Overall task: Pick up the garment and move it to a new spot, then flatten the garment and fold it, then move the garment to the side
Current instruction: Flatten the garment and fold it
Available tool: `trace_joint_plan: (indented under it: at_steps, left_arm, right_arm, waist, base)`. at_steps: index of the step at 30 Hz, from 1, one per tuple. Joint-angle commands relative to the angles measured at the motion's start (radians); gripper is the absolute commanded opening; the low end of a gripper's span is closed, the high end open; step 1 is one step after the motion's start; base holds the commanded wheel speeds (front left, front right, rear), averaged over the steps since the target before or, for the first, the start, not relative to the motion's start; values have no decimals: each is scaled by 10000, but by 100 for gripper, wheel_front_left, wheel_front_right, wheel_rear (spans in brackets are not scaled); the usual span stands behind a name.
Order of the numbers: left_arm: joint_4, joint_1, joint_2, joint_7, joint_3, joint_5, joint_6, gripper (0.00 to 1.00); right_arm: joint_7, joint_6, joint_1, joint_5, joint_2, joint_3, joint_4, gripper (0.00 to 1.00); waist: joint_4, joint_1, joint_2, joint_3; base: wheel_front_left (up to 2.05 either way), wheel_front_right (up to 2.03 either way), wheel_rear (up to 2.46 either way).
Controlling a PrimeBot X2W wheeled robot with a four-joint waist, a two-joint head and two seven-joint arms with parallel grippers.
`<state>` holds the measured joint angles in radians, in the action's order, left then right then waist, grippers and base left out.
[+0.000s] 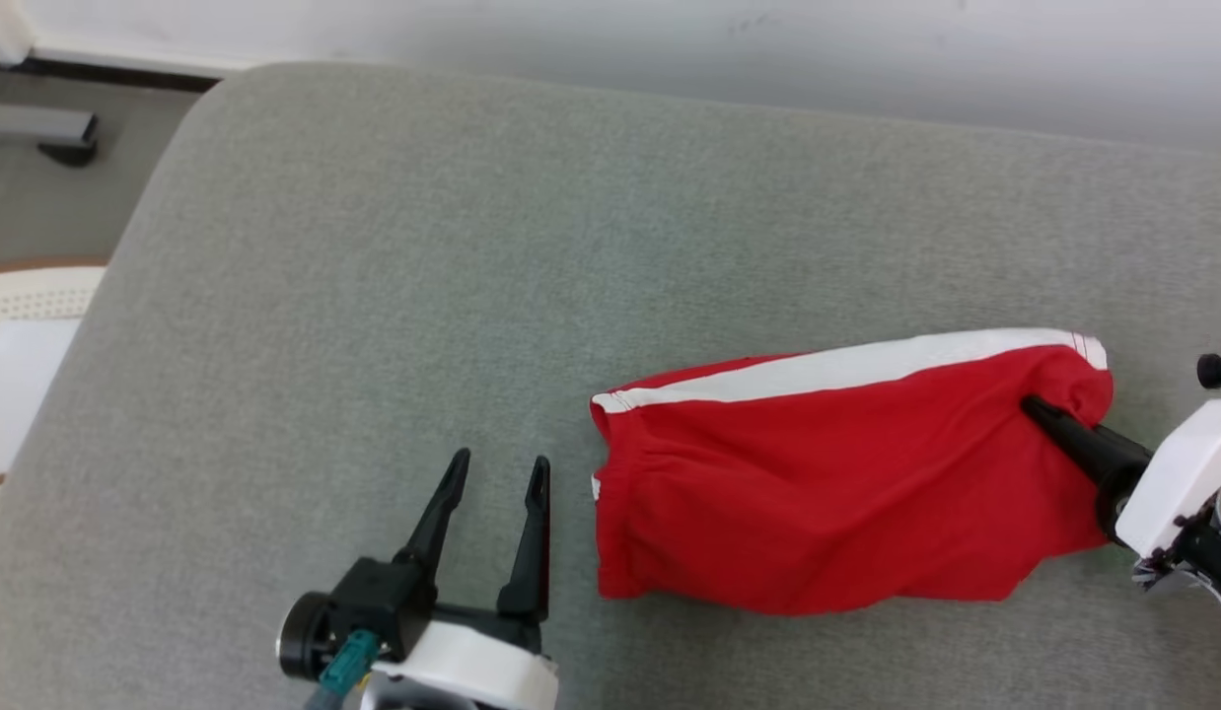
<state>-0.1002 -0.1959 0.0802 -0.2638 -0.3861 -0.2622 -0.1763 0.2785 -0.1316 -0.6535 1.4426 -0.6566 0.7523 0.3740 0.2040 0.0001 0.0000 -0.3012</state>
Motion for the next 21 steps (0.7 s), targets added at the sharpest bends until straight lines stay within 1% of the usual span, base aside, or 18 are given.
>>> trace_joint_plan:
  at_steps: [1,5,9,14,17,21]
  left_arm:
    - [-124,274,15,2,145,156,80,100]
    - [-255,759,-25,1,442,276,207,100]
    - [-295,1165,-60,1,560,488,350,100]
    - [-345,1429,-115,1,704,610,527,100]
    - [-366,1421,-148,1,755,701,608,100]
    - [-412,1441,-198,1,767,813,704,100]
  right_arm:
    - [-245,22,282,182,-137,-118,-46,0]
    - [-514,22,793,535,-401,-283,-148,0]
    - [-796,22,1184,832,-839,-568,-226,0]
    - [-1088,22,1481,972,-1355,-902,-208,0]
    - [-1244,22,1491,859,-1574,-1016,-204,0]
    - [-1163,22,1250,789,-1734,-1057,-697,0]
  waist:
    - [-453,-1,0,439]
    - [-965,-1,0,890]
    - [-1262,-1,0,1161]
    - [-1374,-1,0,1239]
    - [-1373,-1,0,1244]
    - [-1317,-1,0,1296]
  base:
    - [0,0,0]
    - [0,0,0]
    - [0,0,0]
    - [0,0,0]
    - [0,0,0]
    - [0,0,0]
